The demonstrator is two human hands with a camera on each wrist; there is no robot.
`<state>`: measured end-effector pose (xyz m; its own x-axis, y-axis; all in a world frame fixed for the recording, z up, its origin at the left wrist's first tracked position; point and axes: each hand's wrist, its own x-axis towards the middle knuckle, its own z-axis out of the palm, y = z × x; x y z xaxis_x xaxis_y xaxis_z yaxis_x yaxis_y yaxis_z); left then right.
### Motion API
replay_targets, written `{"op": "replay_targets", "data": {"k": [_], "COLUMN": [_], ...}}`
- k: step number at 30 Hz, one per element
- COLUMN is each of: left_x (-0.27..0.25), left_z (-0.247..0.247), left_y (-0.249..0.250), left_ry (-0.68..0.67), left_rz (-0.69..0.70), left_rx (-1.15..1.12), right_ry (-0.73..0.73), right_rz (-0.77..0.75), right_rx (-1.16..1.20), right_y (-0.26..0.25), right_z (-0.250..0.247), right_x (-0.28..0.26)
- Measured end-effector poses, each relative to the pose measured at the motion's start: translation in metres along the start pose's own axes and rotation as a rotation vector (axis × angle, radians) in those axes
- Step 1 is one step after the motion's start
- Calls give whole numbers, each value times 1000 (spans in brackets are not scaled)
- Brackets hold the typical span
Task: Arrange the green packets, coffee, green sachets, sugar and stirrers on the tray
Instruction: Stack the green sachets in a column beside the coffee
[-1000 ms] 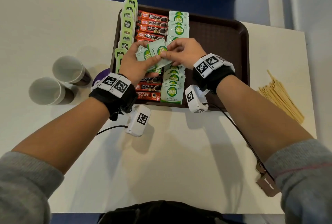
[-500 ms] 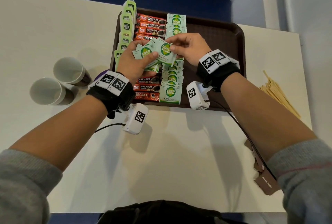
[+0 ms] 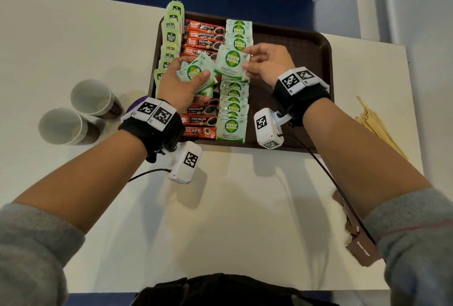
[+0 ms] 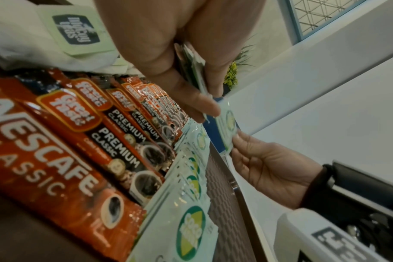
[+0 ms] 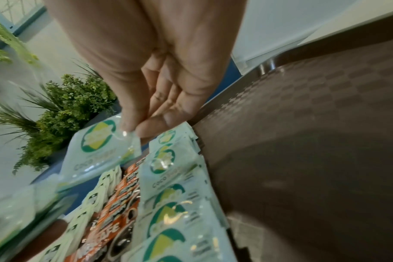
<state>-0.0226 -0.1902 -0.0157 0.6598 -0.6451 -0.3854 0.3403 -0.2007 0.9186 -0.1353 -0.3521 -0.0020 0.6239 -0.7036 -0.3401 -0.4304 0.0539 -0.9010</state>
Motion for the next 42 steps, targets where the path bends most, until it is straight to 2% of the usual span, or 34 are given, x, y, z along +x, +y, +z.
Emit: {"op": "replay_targets", "data": {"k": [6, 33, 38, 40, 42], "left_x": [3, -1, -2, -3, -5], "left_z": [-5, -4, -3, -2, -2], "left_y": [-3, -2, -2, -1, -1], "left_ry": [16, 9, -4, -21, -48], "left_rz": [-5, -20, -20, -16, -13], "left_rx": [14, 31, 42, 45, 43], "right_ry": [75, 147, 210, 174, 76], "right_rz": [30, 48, -34, -74, -92], "right_rx": [-252, -382, -423, -412, -370], "right_y": [23, 30, 22, 15, 7], "right_z": [-5, 1, 0, 4, 11], "right_x": [7, 12, 7, 3, -2]}}
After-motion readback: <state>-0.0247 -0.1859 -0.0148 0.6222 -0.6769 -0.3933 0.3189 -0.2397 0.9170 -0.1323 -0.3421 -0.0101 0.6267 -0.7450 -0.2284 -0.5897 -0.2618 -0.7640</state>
